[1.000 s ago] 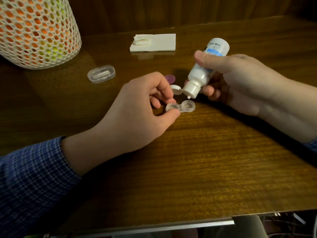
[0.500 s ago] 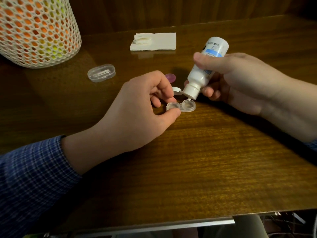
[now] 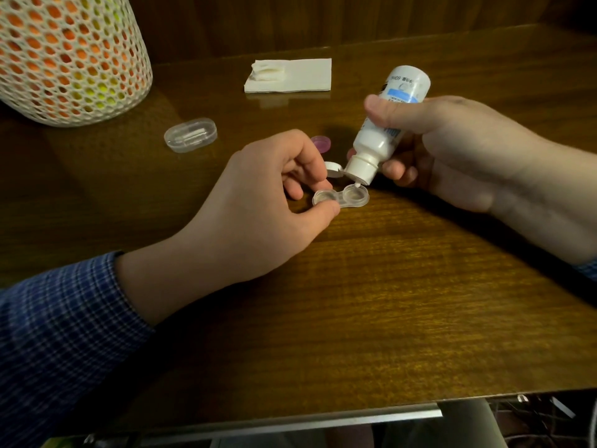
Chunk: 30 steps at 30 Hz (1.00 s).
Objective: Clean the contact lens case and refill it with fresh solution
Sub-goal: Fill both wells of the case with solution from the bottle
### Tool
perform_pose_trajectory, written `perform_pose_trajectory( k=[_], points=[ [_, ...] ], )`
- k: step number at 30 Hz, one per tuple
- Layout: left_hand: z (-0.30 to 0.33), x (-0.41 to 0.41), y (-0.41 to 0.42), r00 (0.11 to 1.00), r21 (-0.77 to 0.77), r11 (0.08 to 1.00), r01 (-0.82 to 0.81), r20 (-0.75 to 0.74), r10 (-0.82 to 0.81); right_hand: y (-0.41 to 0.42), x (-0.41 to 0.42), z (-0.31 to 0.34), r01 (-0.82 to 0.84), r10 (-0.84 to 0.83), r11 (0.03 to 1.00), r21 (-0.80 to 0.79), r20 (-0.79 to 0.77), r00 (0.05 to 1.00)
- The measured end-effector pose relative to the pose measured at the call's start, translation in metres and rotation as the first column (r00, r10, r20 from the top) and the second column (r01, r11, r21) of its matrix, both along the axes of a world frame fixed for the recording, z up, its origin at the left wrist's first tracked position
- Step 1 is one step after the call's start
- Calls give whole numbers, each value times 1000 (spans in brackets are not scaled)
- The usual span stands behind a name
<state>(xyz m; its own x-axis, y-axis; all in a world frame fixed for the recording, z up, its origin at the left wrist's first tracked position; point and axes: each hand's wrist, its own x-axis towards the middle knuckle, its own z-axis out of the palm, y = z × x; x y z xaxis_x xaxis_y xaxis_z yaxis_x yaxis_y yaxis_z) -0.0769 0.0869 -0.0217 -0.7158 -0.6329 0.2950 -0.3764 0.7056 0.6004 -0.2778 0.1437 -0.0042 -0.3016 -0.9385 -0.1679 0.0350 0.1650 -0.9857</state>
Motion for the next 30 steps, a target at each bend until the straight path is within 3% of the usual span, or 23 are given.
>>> perform_pose_trajectory(
  k=[30],
  points=[
    [1, -1, 1, 1000, 7, 1000, -4, 0, 4, 2, 1, 2, 0, 0, 1000, 10, -10, 1000]
  ],
)
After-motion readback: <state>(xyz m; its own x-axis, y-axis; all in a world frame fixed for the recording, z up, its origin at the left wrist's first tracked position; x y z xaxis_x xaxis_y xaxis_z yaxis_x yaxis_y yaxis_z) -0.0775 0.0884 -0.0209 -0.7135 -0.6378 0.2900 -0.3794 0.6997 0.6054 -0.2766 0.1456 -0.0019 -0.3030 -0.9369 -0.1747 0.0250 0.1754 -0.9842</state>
